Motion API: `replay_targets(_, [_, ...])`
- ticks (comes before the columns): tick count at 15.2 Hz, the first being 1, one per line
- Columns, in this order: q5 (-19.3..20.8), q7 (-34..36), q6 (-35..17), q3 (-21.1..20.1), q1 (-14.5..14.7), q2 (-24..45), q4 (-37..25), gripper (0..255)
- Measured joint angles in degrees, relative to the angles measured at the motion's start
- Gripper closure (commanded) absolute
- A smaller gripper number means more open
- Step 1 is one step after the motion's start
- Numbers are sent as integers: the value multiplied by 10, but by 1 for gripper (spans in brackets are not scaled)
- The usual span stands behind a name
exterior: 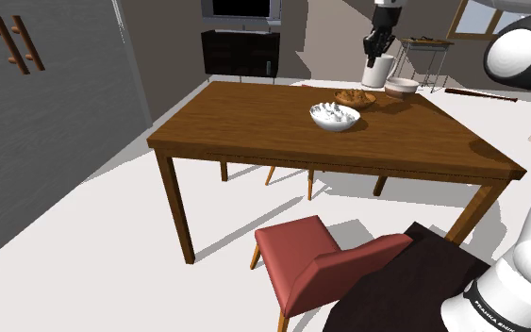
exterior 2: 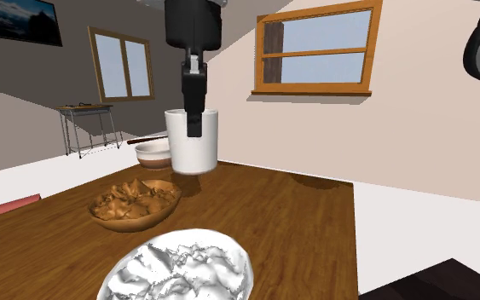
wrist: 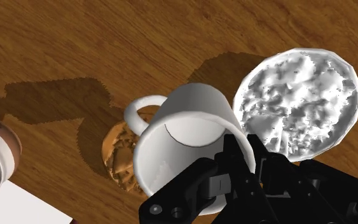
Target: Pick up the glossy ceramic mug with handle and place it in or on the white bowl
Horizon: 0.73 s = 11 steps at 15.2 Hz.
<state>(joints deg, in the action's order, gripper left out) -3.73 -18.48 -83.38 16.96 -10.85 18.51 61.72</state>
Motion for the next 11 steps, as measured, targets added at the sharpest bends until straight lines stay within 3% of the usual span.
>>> replay_targets(11, [8,115,86,-34,77,40,-124,255])
